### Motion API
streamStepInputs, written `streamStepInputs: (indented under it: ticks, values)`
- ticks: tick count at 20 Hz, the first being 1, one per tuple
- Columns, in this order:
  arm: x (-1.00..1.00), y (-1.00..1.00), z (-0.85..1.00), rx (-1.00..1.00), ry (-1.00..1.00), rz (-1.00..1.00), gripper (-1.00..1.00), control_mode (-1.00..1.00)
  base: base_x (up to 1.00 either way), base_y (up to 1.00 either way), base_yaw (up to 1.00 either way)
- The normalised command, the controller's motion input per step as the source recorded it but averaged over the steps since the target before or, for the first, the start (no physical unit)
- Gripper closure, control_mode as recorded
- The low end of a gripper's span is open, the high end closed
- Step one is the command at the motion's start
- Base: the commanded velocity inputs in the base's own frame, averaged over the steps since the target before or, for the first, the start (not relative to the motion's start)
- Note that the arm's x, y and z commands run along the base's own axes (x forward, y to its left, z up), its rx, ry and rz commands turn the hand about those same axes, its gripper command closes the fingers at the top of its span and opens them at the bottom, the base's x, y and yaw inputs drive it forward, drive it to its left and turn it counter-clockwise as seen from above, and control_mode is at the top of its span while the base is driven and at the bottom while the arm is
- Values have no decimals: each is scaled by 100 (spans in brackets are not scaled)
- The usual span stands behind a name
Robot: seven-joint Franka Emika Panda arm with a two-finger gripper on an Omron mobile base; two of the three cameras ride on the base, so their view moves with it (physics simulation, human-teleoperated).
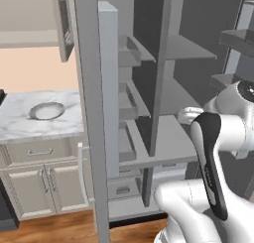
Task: Move the hot dog bun to the plate on the dining table and place the condiment next to that plate. Then navigate to the fridge and take the sausage and place it on the plate as well.
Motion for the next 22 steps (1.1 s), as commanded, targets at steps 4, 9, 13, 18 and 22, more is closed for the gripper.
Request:
streamStepInputs:
  ticks: [4, 9, 13, 18, 22]
  values:
    - [0, 0, 0, 0, 0, 0, -100, 100, 56, -26, 1]
    - [0, 0, 0, 0, 0, 0, -100, 100, 64, -29, 1]
    - [0, 0, 0, 0, 0, 0, -100, 100, 66, 2, 0]
    - [0, 0, 0, 0, 0, 0, -100, 100, 73, 14, -1]
    - [20, 17, 0, 0, 1, -1, -100, -100, 35, 12, -1]
